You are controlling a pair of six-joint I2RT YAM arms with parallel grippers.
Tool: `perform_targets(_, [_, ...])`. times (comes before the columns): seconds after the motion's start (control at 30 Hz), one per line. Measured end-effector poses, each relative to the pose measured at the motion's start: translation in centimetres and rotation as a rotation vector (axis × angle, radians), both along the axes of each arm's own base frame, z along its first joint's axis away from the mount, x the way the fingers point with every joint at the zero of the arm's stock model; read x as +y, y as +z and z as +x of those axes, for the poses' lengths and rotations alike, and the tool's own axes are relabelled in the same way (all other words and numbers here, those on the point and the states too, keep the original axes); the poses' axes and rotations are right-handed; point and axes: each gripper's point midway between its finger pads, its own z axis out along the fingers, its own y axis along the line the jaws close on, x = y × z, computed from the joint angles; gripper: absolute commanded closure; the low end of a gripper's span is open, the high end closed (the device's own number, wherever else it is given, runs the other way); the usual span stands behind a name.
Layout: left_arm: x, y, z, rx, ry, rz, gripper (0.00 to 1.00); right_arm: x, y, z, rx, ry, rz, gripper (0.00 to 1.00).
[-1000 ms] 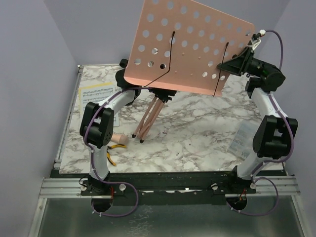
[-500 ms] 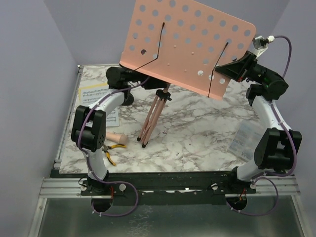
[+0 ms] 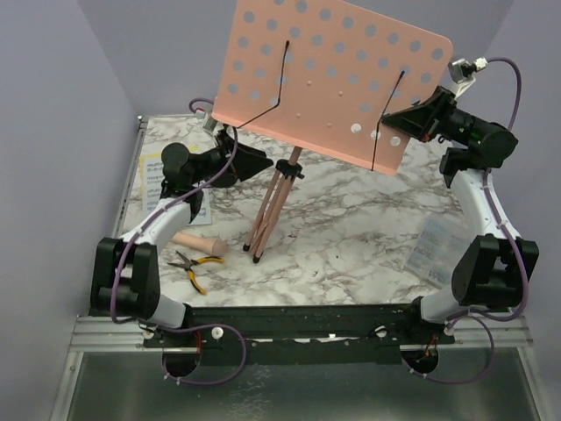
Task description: Set up the instrument practice props
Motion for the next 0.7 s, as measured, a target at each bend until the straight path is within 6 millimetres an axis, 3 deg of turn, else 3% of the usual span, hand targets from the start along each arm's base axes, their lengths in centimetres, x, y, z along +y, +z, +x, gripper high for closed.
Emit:
perform_targets(0.17, [2.3, -1.1, -1.5, 0.018, 0.224, 0.026, 0.34, 0.1, 0.2, -0.2, -0.003, 0.005, -0.015, 1.0])
perform_targets(0.33, [4.2, -2.3, -4.3, -0.034, 0.416, 0.034, 0.38, 0.1, 0.6, -0.2, 0.015, -0.003, -0.004, 1.0])
perform_targets(0.53, [2.1, -2.6, -7.5, -0.145, 0.508, 0.085, 0.41, -0.4, 0.3, 0.2, 0.046, -0.013, -0.001, 1.0])
perform_targets(0.6, [2.1, -3.2, -7.1, -0.144, 0.543, 0.116, 0.42, -0.4, 0.3, 0.1, 0.045, -0.012, -0.002, 1.0])
perform_targets(0.7, [2.0, -5.5, -5.5, -0.104, 0.586, 0.204, 0.49, -0.4, 0.4, 0.1, 0.04, -0.012, -0.002, 1.0])
